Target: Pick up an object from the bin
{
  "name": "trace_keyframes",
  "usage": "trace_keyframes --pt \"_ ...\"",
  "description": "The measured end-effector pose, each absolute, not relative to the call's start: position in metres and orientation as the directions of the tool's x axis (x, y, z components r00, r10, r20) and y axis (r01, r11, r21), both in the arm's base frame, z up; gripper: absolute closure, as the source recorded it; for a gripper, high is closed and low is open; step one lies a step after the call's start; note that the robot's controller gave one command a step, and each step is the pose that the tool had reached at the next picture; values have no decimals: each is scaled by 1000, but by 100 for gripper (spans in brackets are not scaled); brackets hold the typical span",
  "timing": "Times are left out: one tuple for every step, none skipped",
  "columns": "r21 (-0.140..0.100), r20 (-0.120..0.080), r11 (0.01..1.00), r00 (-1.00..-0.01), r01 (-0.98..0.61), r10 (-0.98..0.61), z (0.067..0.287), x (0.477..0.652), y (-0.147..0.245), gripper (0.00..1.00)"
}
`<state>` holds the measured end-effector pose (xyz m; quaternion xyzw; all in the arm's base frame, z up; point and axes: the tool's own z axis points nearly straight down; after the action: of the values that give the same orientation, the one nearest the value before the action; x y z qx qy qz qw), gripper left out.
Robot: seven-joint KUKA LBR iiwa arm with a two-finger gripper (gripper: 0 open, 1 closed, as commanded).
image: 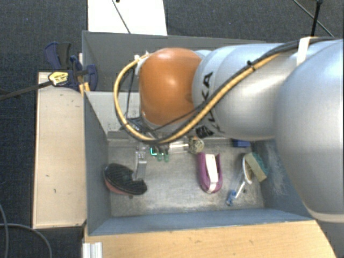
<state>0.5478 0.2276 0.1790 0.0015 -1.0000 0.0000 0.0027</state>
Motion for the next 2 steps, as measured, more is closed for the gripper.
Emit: trace_keyframes --pt "-1 6 993 -993 -116 -116 66 517 242 0" --pt "1 0 994 -994 -108 -108 70 519 241 100"
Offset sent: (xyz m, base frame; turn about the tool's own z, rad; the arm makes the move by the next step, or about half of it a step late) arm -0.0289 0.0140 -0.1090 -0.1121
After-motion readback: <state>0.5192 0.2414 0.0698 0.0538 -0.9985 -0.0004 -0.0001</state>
